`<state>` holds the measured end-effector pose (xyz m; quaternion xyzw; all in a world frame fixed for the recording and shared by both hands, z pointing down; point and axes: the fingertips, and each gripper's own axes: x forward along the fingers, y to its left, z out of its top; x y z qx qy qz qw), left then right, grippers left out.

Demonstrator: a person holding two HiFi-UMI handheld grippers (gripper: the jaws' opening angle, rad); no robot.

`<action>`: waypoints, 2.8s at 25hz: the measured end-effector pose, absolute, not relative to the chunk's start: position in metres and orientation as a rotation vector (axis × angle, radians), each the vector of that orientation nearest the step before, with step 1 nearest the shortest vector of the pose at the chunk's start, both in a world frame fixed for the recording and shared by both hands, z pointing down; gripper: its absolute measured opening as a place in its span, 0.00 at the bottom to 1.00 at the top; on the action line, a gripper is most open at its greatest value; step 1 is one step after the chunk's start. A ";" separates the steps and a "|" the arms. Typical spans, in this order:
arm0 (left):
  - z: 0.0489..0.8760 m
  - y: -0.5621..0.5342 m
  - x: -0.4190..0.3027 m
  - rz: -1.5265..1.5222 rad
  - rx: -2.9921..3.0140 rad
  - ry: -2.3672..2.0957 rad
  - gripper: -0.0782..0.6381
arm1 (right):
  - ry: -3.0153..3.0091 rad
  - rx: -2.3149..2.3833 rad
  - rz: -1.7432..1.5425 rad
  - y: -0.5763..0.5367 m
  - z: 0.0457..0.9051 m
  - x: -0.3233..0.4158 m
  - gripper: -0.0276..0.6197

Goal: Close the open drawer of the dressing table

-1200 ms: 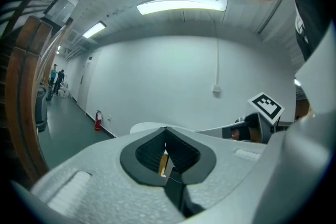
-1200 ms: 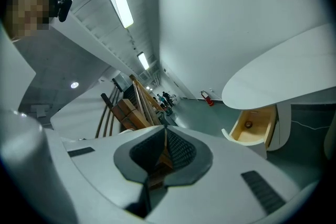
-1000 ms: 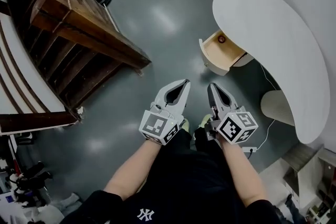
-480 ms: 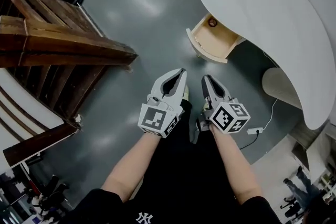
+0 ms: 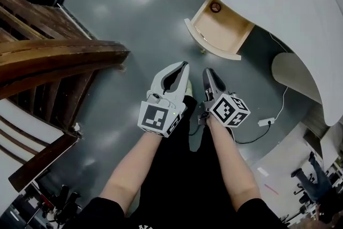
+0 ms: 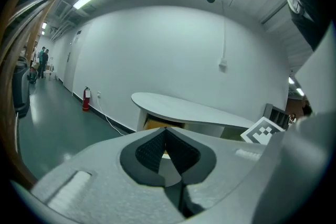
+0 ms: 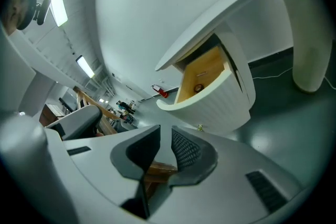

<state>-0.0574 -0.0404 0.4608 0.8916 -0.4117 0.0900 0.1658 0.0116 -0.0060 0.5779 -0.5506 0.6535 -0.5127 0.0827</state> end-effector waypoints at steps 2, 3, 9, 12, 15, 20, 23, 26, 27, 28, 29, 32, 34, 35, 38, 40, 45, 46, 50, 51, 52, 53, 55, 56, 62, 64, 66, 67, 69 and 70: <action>0.477 -0.043 -0.059 0.260 2.536 -1.158 0.12 | 1.904 -1.649 -1.545 -0.009 0.597 0.011 0.16; 0.485 -0.043 -0.060 0.259 2.534 -1.154 0.12 | 1.882 -1.651 -1.551 -0.011 0.606 0.011 0.16; 0.521 -0.051 -0.063 0.273 2.535 -1.121 0.12 | 1.775 -1.650 -1.558 -0.027 0.647 0.008 0.17; 0.536 -0.057 -0.064 0.276 2.537 -1.112 0.12 | 1.748 -1.640 -1.551 -0.037 0.664 0.006 0.19; 0.549 -0.063 -0.063 0.282 2.535 -1.103 0.12 | 1.704 -1.641 -1.551 -0.044 0.681 0.006 0.21; 0.566 -0.071 -0.062 0.300 2.537 -1.085 0.12 | 1.617 -1.669 -1.563 -0.051 0.706 0.007 0.24; 0.574 -0.076 -0.061 0.307 2.536 -1.074 0.12 | 1.571 -1.654 -1.552 -0.059 0.711 0.008 0.27; 0.578 -0.079 -0.060 0.309 2.534 -1.061 0.12 | 1.539 -1.648 -1.552 -0.064 0.713 0.010 0.27; 0.578 -0.079 -0.060 0.311 2.532 -1.057 0.12 | 1.539 -1.650 -1.555 -0.065 0.713 0.010 0.25; 0.580 -0.080 -0.060 0.311 2.530 -1.054 0.12 | 1.543 -1.651 -1.559 -0.065 0.713 0.009 0.23; 0.581 -0.081 -0.060 0.311 2.527 -1.052 0.12 | 1.548 -1.651 -1.560 -0.066 0.713 0.009 0.23; 0.590 -0.083 -0.058 0.311 2.516 -1.042 0.12 | 1.560 -1.651 -1.558 -0.066 0.715 0.010 0.22; 0.594 -0.084 -0.055 0.305 2.512 -1.034 0.12 | 1.575 -1.659 -1.554 -0.066 0.715 0.013 0.22; 0.595 -0.084 -0.054 0.300 2.511 -1.030 0.12 | 1.582 -1.665 -1.553 -0.067 0.715 0.014 0.22; 0.596 -0.086 -0.050 0.285 2.509 -1.020 0.12 | 1.589 -1.682 -1.548 -0.070 0.715 0.019 0.22; 0.597 -0.090 -0.047 0.278 2.508 -1.013 0.12 | 1.595 -1.692 -1.542 -0.075 0.713 0.025 0.22; 0.602 -0.103 -0.039 0.259 2.508 -0.988 0.12 | 1.629 -1.717 -1.504 -0.094 0.711 0.039 0.22; 0.602 -0.105 -0.037 0.257 2.517 -0.976 0.12 | 1.632 -1.723 -1.494 -0.097 0.710 0.042 0.22; 0.602 -0.117 -0.029 0.235 2.563 -0.951 0.12 | 1.655 -1.735 -1.443 -0.114 0.708 0.055 0.22; 0.603 -0.119 -0.026 0.228 2.569 -0.947 0.12 | 1.666 -1.737 -1.424 -0.118 0.707 0.058 0.22; 0.606 -0.121 -0.024 0.224 2.571 -0.944 0.12 | 1.676 -1.739 -1.408 -0.122 0.706 0.062 0.22; 0.608 -0.124 -0.022 0.222 2.572 -0.942 0.12 | 1.679 -1.741 -1.396 -0.126 0.706 0.066 0.22; 0.611 -0.129 -0.017 0.216 2.575 -0.941 0.12 | 1.695 -1.745 -1.368 -0.136 0.703 0.073 0.22; 0.612 -0.131 -0.016 0.212 2.576 -0.941 0.12 | 1.698 -1.748 -1.354 -0.140 0.702 0.077 0.22; 0.628 -0.140 -0.006 0.205 2.586 -0.954 0.12 | 1.772 -1.762 -1.271 -0.158 0.698 0.092 0.22; 0.632 -0.145 0.001 0.196 2.585 -0.955 0.12 | 1.781 -1.755 -1.254 -0.164 0.697 0.097 0.22; 0.633 -0.155 0.009 0.179 2.589 -0.965 0.12 | 1.786 -1.749 -1.242 -0.173 0.694 0.104 0.22; 0.634 -0.159 0.013 0.174 2.591 -0.970 0.12 | 1.789 -1.748 -1.237 -0.177 0.694 0.107 0.22; 0.637 -0.165 0.019 0.170 2.592 -0.978 0.12 | 1.797 -1.750 -1.224 -0.184 0.694 0.113 0.22; 0.639 -0.169 0.022 0.167 2.592 -0.983 0.12 | 1.801 -1.751 -1.214 -0.187 0.694 0.117 0.22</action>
